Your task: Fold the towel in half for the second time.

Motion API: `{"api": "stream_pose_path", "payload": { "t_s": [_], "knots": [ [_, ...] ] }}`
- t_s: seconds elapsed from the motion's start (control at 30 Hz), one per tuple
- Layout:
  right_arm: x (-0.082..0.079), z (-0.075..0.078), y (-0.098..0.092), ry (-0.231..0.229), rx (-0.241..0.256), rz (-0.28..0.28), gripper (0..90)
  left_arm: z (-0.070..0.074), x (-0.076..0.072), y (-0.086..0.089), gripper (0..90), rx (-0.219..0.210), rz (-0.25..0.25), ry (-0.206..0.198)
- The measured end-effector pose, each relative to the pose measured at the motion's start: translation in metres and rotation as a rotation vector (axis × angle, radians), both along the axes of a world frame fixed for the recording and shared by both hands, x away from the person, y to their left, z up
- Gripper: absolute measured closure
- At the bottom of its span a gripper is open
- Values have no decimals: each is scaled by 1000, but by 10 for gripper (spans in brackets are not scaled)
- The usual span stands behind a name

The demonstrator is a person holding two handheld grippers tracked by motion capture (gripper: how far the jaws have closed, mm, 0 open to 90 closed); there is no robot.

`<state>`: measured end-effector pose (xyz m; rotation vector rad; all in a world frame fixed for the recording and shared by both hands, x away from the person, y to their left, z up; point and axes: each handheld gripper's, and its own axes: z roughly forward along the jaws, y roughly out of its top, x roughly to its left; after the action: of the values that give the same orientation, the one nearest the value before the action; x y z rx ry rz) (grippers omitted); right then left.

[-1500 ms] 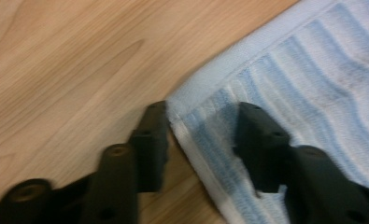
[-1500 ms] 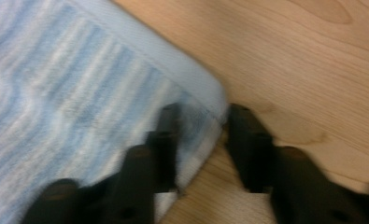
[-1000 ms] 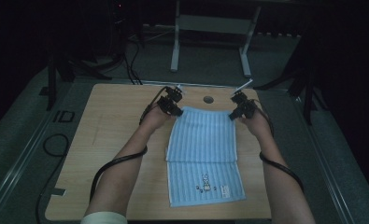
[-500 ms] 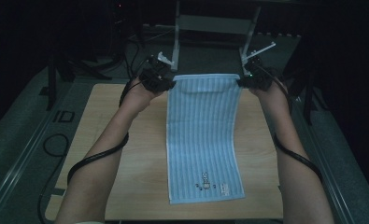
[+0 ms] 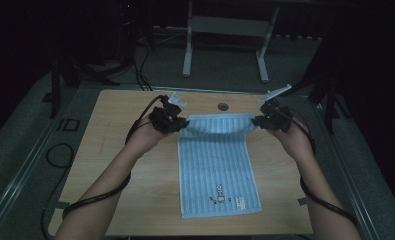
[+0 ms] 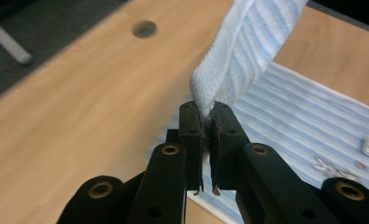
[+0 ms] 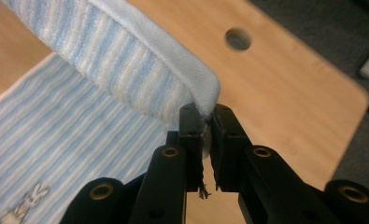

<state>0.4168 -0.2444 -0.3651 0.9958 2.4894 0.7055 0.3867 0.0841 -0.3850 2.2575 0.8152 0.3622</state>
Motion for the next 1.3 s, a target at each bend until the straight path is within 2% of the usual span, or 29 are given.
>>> {"api": "stream_pose_path", "payload": {
  "t_s": [0.07, 0.2, 0.4, 0.47, 0.67, 0.77, 0.83, 0.93, 0.97, 1.0, 1.03, 1.07, 1.1, 1.13, 1.2, 1.27, 1.3],
  "knots": [
    [-7, -9, -1, 15, -12, 14, 834, -8, -5, 0, 841, 10, -9, 19],
    [-22, -24, -4, 45, -25, 41, 834, -24, -18, -1, 841, 56, -11, 34],
    [-44, -42, -9, 105, -39, 64, 833, -43, -41, -3, 841, 48, -57, 79],
    [-53, -46, -9, 106, -56, 75, 829, -49, -49, -4, 841, 38, -72, 91],
    [-86, -65, -19, 133, -45, 116, 824, -66, -76, -3, 841, 29, -101, 85],
    [-100, -79, -27, 154, -27, 113, 824, -76, -90, -5, 841, 8, -129, 82],
    [-108, -89, -32, 170, -16, 110, 818, -85, -99, -7, 840, 26, -140, 78],
    [-122, -104, -39, 185, 8, 106, 815, -100, -109, -10, 840, 42, -155, 93],
    [-126, -109, -40, 193, 9, 106, 806, -104, -111, -10, 840, 47, -167, 116],
    [-131, -113, -42, 201, 23, 97, 806, -109, -116, -10, 840, 60, -164, 107],
    [-137, -119, -43, 209, 36, 101, 803, -112, -118, -11, 839, 65, -165, 117],
    [-141, -122, -43, 217, 38, 107, 787, -117, -121, -11, 836, 67, -188, 148],
    [-147, -126, -44, 229, 26, 110, 779, -119, -125, -11, 829, 72, -199, 156],
    [-150, -128, -44, 227, 21, 105, 754, -122, -130, -11, 811, 80, -220, 185],
    [-158, -132, -47, 254, 28, 99, 694, -126, -139, -11, 687, 101, -260, 216],
    [-164, -132, -51, 254, 17, 80, 638, -127, -147, -10, 581, 106, -263, 247],
    [-167, -130, -54, 262, 9, 69, 628, -127, -149, -9, 542, 110, -260, 240]
  ]
}}
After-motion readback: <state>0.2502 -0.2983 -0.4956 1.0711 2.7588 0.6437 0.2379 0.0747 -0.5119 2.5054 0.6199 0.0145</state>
